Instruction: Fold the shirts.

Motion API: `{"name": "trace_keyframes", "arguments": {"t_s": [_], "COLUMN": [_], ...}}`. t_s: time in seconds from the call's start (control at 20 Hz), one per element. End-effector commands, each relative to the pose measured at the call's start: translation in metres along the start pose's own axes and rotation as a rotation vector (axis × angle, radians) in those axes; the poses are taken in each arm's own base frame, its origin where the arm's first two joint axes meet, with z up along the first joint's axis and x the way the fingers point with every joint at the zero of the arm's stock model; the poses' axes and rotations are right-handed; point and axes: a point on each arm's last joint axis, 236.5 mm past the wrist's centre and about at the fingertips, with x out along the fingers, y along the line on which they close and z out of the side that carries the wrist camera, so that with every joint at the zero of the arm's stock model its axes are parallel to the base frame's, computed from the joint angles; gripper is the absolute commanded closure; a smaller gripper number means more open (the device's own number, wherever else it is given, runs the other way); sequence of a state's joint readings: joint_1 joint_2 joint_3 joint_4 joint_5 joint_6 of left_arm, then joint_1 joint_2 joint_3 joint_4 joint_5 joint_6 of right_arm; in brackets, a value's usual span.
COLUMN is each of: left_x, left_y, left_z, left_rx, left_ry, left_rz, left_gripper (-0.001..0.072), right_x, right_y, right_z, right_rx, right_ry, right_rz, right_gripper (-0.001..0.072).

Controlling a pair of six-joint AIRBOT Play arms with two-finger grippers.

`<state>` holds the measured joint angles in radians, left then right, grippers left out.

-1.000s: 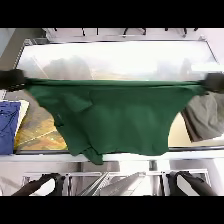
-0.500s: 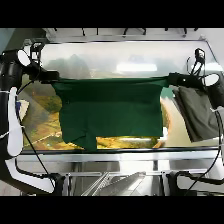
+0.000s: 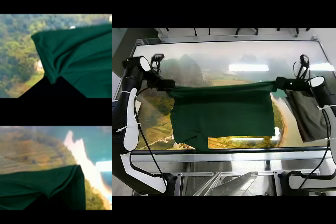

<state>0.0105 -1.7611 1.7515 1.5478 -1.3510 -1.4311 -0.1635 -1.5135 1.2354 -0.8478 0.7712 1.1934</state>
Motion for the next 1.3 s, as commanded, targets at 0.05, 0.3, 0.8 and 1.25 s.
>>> {"name": "trace_keyframes", "arguments": {"t_s": [0.05, 0.3, 0.8, 1.25], "left_x": [0.035, 0.053, -0.016, -0.006], "left_y": [-0.002, -0.005, 0.003, -0.048], "left_z": [-0.039, -0.056, -0.059, -0.26], "left_rx": [-0.009, -0.01, -0.068, -0.533], "left_ry": [0.12, 0.161, 0.076, 0.33], "left_rz": [-0.019, -0.025, -0.002, -0.559], "left_gripper": [0.0692, 0.0692, 0.0016, 0.0016], "right_x": [0.015, 0.027, -0.06, -0.106], "right_y": [-0.022, -0.032, -0.005, 0.03], "right_z": [-0.063, -0.089, -0.089, -0.11], "right_rx": [0.081, 0.188, 0.159, 0.08], "right_ry": [0.252, 0.335, 0.435, 0.469], "right_rz": [-0.047, -0.067, 0.04, 0.084], "right_gripper": [0.0689, 0.0689, 0.0008, 0.0012]}}
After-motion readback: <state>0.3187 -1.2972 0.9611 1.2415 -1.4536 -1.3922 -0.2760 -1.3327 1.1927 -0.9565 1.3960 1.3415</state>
